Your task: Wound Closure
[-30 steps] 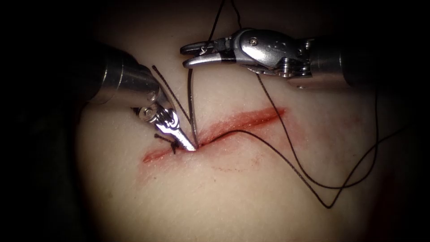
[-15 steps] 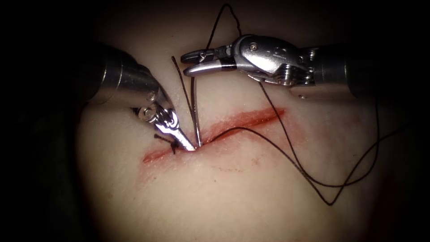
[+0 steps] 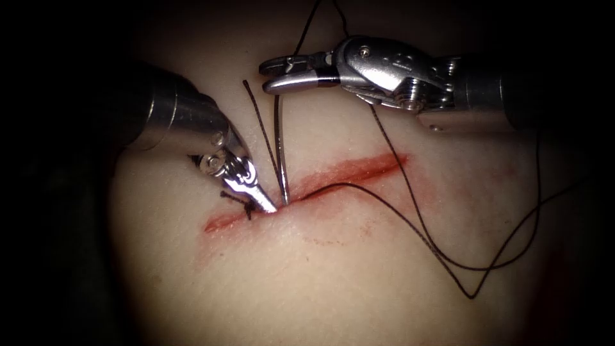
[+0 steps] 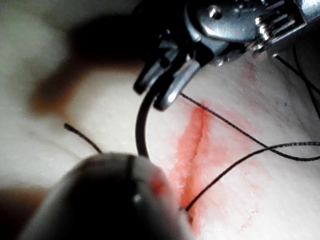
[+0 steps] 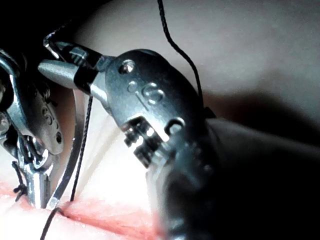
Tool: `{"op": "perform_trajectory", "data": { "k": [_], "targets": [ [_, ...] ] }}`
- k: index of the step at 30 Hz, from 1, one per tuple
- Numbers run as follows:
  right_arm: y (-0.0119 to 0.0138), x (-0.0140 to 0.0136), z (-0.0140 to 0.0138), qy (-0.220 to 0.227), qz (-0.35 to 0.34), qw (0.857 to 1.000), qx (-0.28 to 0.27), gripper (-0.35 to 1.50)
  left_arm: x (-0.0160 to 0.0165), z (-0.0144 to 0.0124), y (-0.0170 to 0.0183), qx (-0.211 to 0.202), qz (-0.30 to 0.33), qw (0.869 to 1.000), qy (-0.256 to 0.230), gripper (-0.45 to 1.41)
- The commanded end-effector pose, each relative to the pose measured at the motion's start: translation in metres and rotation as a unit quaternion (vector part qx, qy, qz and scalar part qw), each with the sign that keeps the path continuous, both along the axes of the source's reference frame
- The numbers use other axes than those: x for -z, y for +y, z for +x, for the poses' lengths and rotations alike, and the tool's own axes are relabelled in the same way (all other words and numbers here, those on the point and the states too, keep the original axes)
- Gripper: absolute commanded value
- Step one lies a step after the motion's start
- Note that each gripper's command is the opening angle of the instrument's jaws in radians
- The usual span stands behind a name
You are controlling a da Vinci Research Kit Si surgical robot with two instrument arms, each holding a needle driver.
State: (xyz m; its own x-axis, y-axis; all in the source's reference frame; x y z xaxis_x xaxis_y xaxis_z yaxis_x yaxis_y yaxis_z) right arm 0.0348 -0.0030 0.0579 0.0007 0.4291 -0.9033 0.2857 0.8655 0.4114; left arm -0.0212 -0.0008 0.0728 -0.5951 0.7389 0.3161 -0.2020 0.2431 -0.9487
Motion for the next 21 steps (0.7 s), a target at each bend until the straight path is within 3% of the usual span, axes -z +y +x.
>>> {"op": "perform_trajectory", "data": {
  "k": [1,9,16,21],
  "targets": [
    [0.0000,-0.0001,0.0010,-0.004,0.010,1.000,0.002,-0.35,-0.0004,-0.0005,0.0000,0.000,0.001,1.000,0.000,-0.45],
    [-0.0002,-0.0007,0.0012,-0.022,0.040,0.999,-0.001,-0.35,-0.0004,-0.0005,-0.0001,0.001,0.003,1.000,-0.002,-0.45],
    [-0.0006,-0.0012,0.0017,-0.079,0.152,0.985,-0.001,-0.35,-0.0004,-0.0005,-0.0001,0.002,0.004,1.000,-0.003,-0.45],
    [-0.0002,-0.0016,0.0021,-0.088,0.171,0.981,0.001,-0.35,-0.0003,-0.0006,-0.0002,0.002,0.004,1.000,-0.003,-0.45]
  ]
}}
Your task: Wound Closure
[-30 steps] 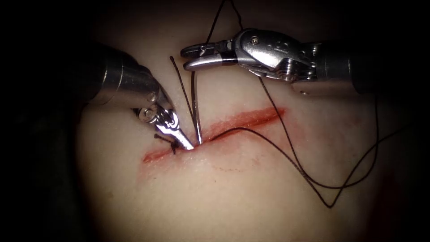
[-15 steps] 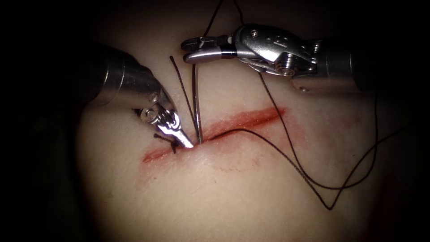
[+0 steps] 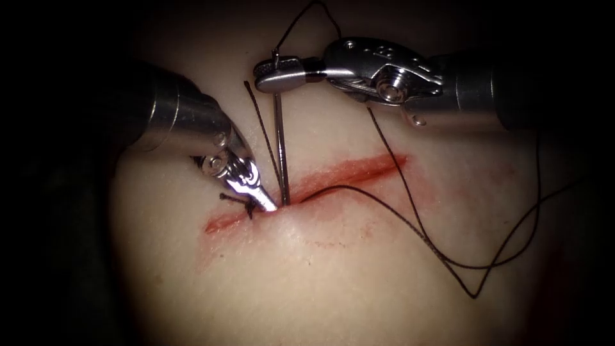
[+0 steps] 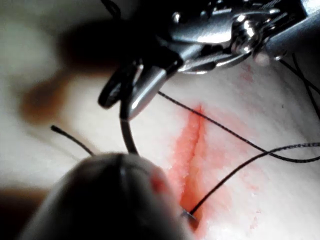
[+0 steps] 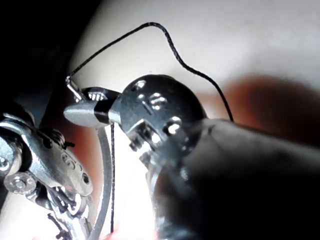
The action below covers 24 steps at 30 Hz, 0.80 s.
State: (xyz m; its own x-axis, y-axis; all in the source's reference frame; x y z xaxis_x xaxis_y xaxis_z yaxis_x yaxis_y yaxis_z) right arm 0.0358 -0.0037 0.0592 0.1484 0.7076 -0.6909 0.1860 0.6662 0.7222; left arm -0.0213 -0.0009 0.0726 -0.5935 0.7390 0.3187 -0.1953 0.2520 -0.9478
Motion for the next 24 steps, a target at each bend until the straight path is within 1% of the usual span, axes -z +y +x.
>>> {"op": "perform_trajectory", "data": {
  "k": [1,13,24],
  "targets": [
    [0.0008,-0.0005,0.0012,0.000,-0.001,1.000,-0.003,-0.35,-0.0005,-0.0006,-0.0002,0.001,0.000,1.000,-0.001,-0.45],
    [0.0019,-0.0017,0.0025,0.007,-0.022,1.000,0.009,-0.35,-0.0003,-0.0006,-0.0002,0.003,0.004,1.000,-0.004,-0.45],
    [0.0022,-0.0020,0.0016,0.007,-0.021,0.999,0.025,-0.35,-0.0001,-0.0006,-0.0002,0.003,0.004,1.000,-0.005,-0.45]
  ]
}}
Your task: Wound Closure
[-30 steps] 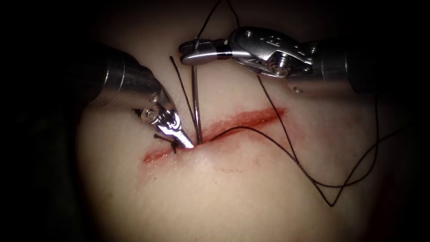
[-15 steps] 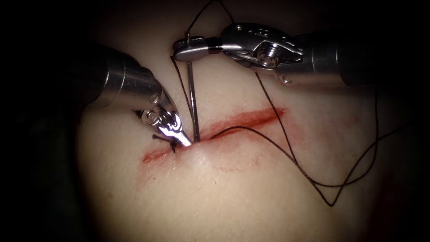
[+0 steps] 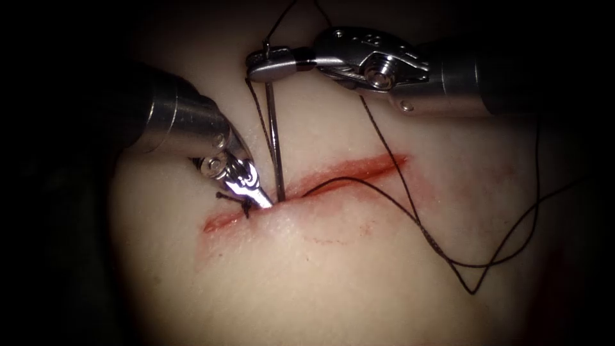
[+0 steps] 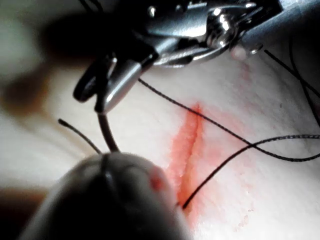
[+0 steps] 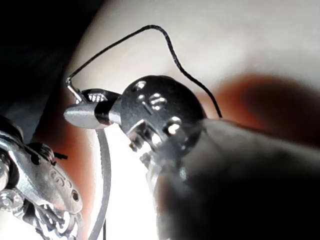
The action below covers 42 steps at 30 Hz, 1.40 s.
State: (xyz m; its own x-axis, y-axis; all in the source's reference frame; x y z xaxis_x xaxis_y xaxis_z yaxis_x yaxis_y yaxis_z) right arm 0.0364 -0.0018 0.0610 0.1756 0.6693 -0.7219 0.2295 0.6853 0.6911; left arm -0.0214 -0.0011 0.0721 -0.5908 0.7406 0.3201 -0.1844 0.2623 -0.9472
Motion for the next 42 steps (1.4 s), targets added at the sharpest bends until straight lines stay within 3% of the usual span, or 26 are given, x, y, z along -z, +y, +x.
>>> {"op": "perform_trajectory", "data": {
  "k": [1,30,37,42],
  "targets": [
    [0.0004,-0.0002,0.0010,0.000,0.003,1.000,-0.001,-0.35,-0.0005,-0.0005,-0.0001,0.000,0.000,1.000,0.000,-0.45],
    [0.0022,-0.0001,0.0019,0.000,0.049,0.998,0.024,-0.35,-0.0004,-0.0005,-0.0003,-0.004,0.001,1.000,-0.002,-0.45],
    [0.0019,-0.0001,0.0017,-0.003,0.060,0.998,0.026,-0.35,-0.0004,-0.0005,-0.0004,-0.004,0.001,1.000,-0.002,-0.45],
    [0.0003,-0.0003,0.0017,-0.016,0.094,0.995,0.037,-0.35,-0.0004,-0.0005,-0.0004,-0.004,0.001,1.000,-0.002,-0.45]
  ]
}}
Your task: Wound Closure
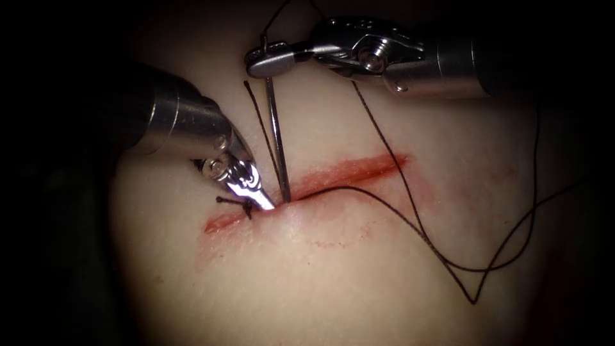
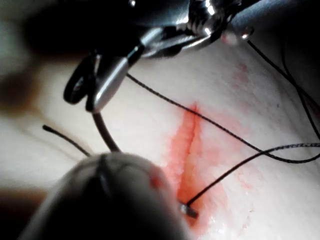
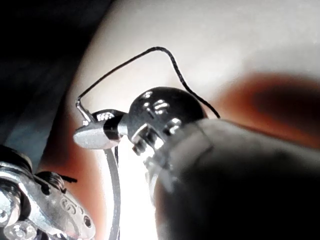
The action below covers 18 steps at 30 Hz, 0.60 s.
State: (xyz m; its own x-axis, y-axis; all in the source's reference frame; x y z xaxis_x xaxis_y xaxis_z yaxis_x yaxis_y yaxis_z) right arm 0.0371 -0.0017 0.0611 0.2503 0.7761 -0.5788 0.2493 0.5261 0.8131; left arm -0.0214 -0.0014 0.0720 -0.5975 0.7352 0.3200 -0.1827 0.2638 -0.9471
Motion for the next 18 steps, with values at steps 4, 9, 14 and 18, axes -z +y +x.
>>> {"op": "perform_trajectory", "data": {
  "k": [4,9,14,18],
  "targets": [
    [-0.0004,-0.0002,0.0010,-0.004,0.009,1.000,0.006,-0.35,-0.0005,-0.0005,-0.0001,0.000,0.000,1.000,0.000,-0.45],
    [-0.0010,-0.0004,0.0010,-0.019,0.022,0.999,-0.013,-0.35,-0.0005,-0.0005,-0.0001,-0.002,0.000,1.000,-0.001,-0.45],
    [0.0008,0.0000,0.0008,-0.032,0.028,0.997,-0.062,-0.35,-0.0004,-0.0006,-0.0002,-0.001,0.000,1.000,0.000,-0.45],
    [0.0008,-0.0002,0.0006,-0.031,0.024,0.998,-0.054,-0.35,-0.0004,-0.0006,-0.0002,-0.001,0.001,1.000,-0.001,-0.45]
  ]
}}
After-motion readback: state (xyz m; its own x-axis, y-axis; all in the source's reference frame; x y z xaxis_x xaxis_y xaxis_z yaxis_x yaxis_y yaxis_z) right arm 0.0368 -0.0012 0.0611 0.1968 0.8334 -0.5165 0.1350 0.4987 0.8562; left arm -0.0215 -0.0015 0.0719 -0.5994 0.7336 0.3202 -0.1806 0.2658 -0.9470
